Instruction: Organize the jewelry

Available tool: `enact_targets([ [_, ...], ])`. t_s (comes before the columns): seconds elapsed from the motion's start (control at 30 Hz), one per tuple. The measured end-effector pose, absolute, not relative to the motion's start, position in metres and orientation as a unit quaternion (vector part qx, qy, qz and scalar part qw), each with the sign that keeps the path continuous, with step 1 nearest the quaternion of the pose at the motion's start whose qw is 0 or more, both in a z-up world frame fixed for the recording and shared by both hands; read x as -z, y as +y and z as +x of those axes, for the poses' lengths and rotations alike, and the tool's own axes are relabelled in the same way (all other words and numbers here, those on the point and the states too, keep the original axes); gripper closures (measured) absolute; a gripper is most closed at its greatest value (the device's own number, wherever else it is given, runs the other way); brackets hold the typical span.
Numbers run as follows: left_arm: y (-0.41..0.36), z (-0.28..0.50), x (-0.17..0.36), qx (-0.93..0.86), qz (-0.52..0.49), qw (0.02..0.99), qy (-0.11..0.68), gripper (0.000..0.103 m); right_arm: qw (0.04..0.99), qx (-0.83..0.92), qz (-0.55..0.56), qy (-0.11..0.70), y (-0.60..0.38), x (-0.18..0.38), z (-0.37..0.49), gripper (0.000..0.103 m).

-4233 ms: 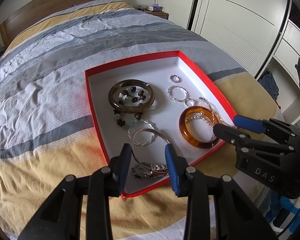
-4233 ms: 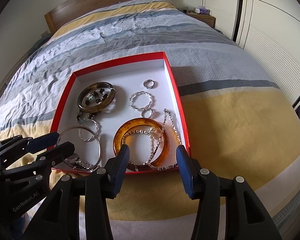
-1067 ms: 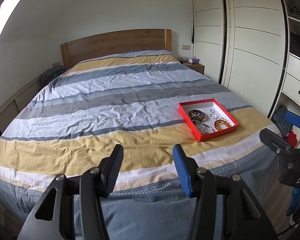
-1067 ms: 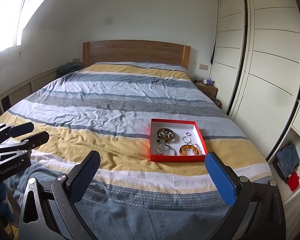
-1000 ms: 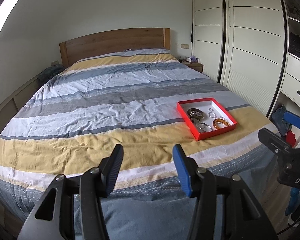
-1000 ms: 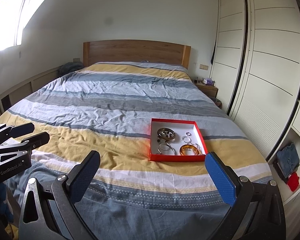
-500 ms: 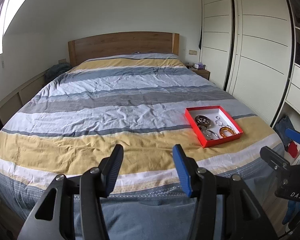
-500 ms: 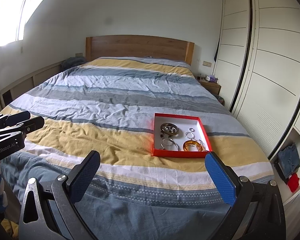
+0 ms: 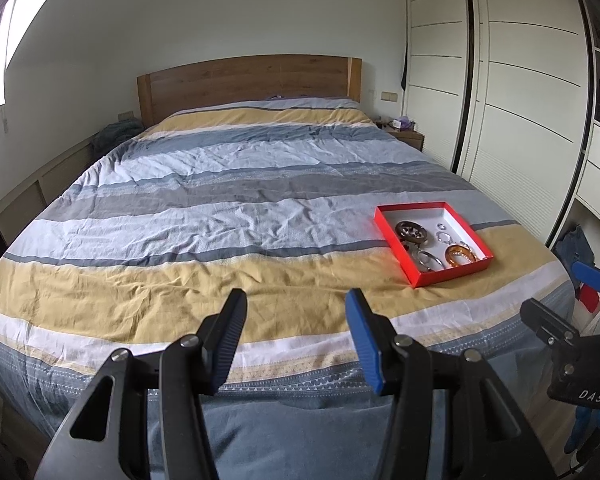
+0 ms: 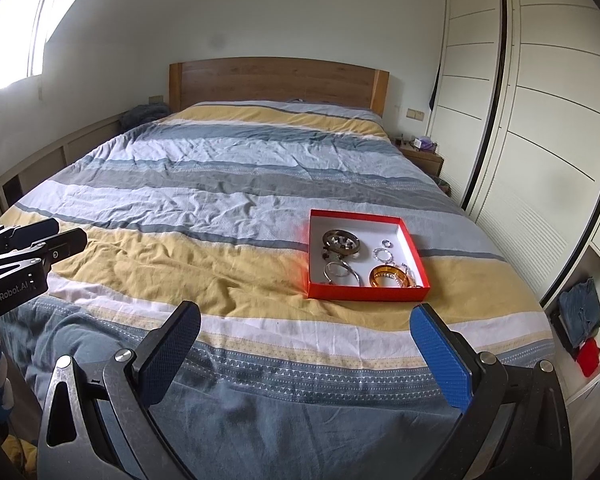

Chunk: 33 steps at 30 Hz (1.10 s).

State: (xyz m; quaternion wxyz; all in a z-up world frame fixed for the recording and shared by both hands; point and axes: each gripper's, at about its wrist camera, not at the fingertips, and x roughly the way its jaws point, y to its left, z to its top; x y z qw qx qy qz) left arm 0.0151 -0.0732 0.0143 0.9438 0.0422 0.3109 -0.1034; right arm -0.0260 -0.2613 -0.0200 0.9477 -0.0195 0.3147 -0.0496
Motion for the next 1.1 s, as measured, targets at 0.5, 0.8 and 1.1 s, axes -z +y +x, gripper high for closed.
enact_targets([
  [0.5,-0.075,0.017,-0.009,0.117,0.039,0.940,0.317,0.054,0.944,0.046,-0.022,0.326,-0.258,0.029,-0.023,0.000],
  [0.8,-0.075,0.016,-0.007,0.120,0.037,0.940,0.318,0.054,0.943,0.045,-0.022,0.329,-0.258,0.032,-0.023,0.000],
  [1.1,-0.076,0.015,-0.008,0.112,0.040,0.944,0.309,0.054,0.942,0.045,-0.020,0.331,-0.258,0.034,-0.023,0.000],
])
